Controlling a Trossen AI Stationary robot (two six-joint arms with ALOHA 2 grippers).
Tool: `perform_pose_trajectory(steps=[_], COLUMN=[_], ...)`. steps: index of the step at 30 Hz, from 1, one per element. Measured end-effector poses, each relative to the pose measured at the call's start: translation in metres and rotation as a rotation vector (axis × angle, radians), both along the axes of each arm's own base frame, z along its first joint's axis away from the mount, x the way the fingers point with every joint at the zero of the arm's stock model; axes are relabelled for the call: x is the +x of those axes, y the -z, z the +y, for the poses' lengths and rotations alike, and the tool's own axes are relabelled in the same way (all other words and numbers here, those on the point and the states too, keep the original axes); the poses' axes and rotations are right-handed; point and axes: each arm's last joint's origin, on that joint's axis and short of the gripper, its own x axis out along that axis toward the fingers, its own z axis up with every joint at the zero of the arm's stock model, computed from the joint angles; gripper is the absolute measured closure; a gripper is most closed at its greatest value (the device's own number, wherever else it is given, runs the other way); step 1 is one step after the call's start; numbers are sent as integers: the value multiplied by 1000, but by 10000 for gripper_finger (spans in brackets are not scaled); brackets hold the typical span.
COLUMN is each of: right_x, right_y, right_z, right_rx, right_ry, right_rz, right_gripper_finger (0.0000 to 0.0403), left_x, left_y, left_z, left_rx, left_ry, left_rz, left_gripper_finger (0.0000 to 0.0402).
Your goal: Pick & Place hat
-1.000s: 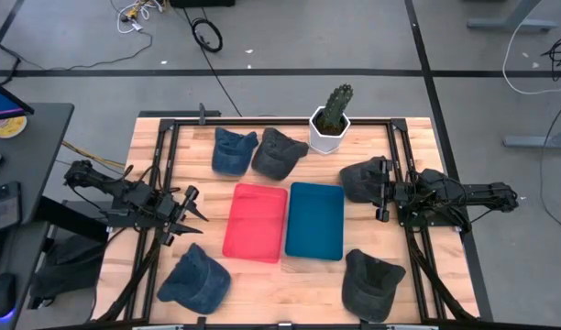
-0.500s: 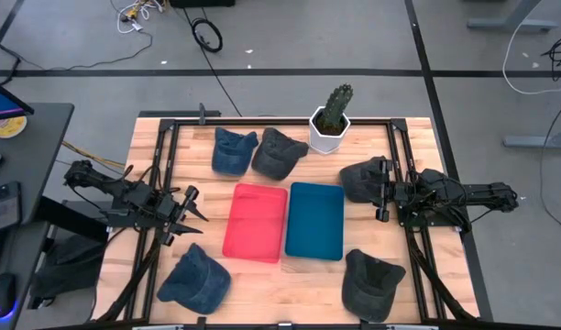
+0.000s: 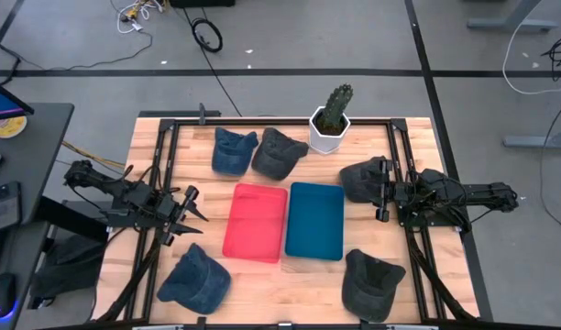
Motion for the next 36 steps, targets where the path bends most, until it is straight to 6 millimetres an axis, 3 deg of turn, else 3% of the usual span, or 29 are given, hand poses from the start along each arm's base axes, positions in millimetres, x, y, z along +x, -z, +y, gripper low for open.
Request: perform_pose_trajectory(steps=[26,30,36], right_x=[0,-1,-3], right_y=[0,-6,-14], right_z=[0,-2,-3], right_rx=[1,34,-105], right_ry=[1,66,115], right_rz=[-1,-63,-137], right_gripper_finger=[254,254,254], left_x=[0,0,0], left_y=[0,0,0], left_z=[0,0,0], left_rx=[1,1,1], left_ry=[0,0,0], left_rz=[1,1,1], left_gripper_finger=[232,232,232])
